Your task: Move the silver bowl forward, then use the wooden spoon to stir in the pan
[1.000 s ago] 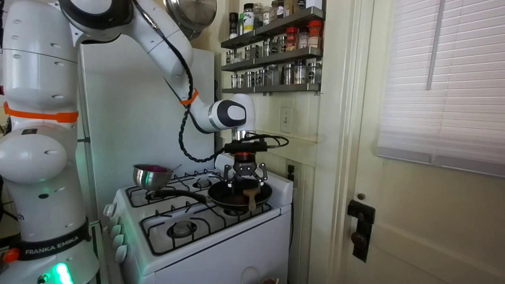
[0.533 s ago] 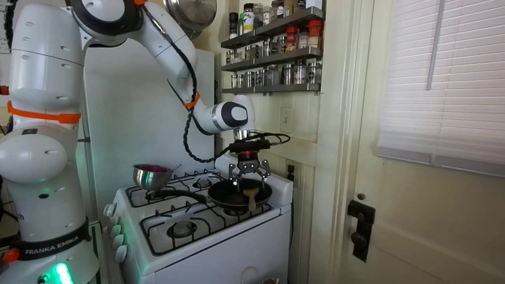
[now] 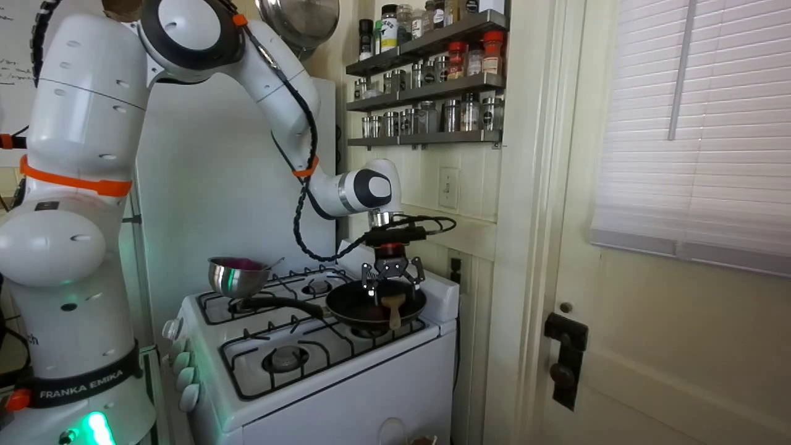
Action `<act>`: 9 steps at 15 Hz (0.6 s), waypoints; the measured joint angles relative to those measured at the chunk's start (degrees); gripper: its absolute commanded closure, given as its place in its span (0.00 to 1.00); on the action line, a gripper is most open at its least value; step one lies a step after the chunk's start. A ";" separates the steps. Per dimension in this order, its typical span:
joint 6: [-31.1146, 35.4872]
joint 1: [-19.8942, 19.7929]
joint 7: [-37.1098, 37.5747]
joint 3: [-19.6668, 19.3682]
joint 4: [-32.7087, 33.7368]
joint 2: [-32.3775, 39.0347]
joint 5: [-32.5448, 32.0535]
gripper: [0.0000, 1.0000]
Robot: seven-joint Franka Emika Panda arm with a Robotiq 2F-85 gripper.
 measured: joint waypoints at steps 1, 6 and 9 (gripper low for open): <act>0.00 0.01 0.33 0.00 0.35 0.66 -0.52 0.00; 0.00 0.00 1.34 0.02 1.39 2.25 -1.07 0.00; 0.00 0.01 1.34 0.04 1.40 2.23 -1.07 0.00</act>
